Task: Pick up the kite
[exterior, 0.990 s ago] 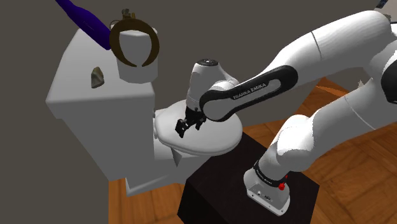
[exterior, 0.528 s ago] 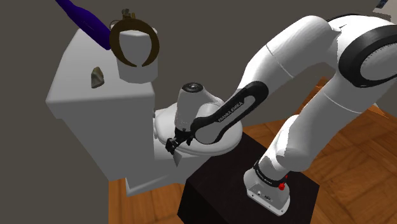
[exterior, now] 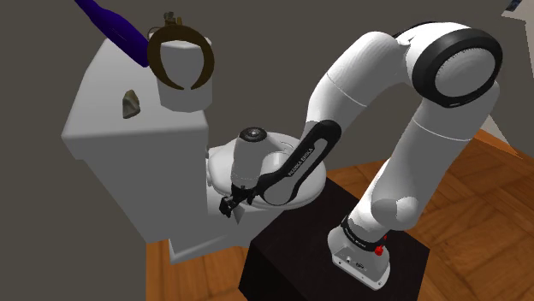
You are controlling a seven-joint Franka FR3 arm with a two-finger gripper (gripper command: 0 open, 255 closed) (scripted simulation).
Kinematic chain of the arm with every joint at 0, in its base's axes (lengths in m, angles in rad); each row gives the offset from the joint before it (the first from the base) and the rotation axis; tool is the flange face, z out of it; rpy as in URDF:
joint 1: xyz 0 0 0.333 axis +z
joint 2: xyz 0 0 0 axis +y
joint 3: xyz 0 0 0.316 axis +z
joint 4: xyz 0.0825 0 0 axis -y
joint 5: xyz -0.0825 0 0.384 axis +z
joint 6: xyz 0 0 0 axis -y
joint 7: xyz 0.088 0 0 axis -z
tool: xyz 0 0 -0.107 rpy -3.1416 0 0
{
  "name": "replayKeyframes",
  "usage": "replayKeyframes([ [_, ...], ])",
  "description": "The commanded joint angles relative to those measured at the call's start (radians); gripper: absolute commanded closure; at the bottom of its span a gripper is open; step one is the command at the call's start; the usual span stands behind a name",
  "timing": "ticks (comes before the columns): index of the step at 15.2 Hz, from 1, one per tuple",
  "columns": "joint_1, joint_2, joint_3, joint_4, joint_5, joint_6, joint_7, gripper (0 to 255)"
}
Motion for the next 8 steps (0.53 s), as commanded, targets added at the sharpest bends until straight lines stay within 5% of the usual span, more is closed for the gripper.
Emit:
replayKeyframes([
  [1,0.005,0.018,-0.007,0.002,-0.022,0.015,0.018,0],
  [2,0.005,0.018,-0.007,0.002,-0.022,0.015,0.018,0],
  [3,0.006,0.017,-0.007,0.000,-0.022,0.016,0.019,255],
  [8,0.007,0.021,-0.008,0.003,-0.026,0.016,0.022,255],
])
